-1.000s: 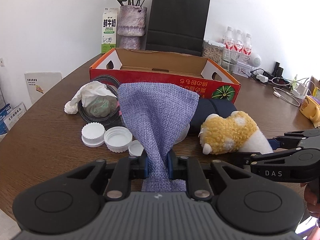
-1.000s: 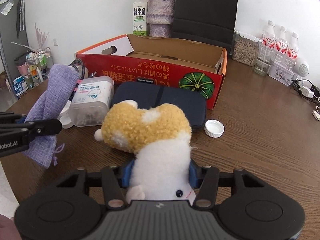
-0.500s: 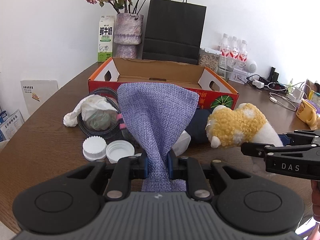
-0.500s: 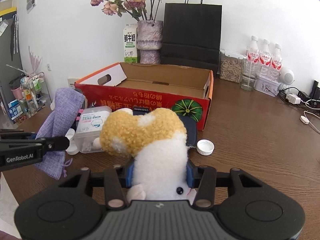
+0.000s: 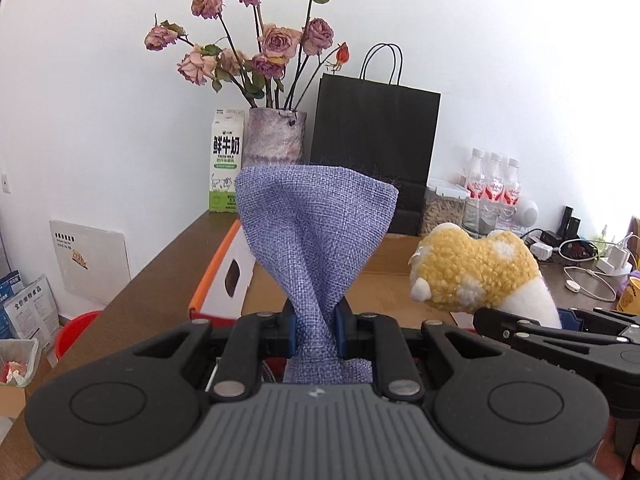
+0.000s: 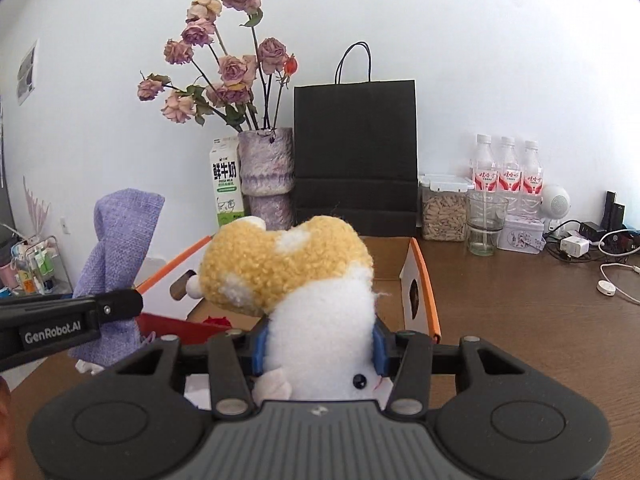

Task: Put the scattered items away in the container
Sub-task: 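Lift both items over the box and open both grippers to drop them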

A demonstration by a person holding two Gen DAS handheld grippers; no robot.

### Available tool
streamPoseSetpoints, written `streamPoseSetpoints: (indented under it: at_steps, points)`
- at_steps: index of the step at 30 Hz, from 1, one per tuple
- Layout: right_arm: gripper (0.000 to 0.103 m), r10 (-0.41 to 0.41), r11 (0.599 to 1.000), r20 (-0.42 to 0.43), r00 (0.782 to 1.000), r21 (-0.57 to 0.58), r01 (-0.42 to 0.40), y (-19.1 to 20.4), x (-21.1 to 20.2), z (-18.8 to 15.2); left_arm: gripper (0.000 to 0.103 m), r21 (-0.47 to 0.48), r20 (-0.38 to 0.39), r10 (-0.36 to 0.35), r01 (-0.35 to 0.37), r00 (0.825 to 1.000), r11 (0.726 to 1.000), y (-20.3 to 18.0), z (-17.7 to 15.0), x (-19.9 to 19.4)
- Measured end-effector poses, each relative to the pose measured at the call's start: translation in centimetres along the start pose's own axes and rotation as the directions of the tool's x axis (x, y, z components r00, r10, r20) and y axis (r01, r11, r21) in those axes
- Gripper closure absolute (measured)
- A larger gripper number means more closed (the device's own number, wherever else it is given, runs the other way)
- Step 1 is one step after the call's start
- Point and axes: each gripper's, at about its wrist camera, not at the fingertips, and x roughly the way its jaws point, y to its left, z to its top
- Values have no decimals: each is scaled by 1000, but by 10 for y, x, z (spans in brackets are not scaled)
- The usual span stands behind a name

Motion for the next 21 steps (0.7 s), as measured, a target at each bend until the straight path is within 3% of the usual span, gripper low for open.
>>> streamPoseSetpoints:
  at_steps: [9,16,21]
  points:
    - [57,-46,998,-4,999,40,46,10,65,26,85,-47,17,45,-44,999,998,10,34,60]
    - [57,-87,994,-47,995,60,90,10,117,22,85,-137,-49,94,-100,994,986,29,31,117]
    - [57,-95,994,-88,992,44,99,7,128,11,85,-128,-128,84,-100,988,987,42,19,135]
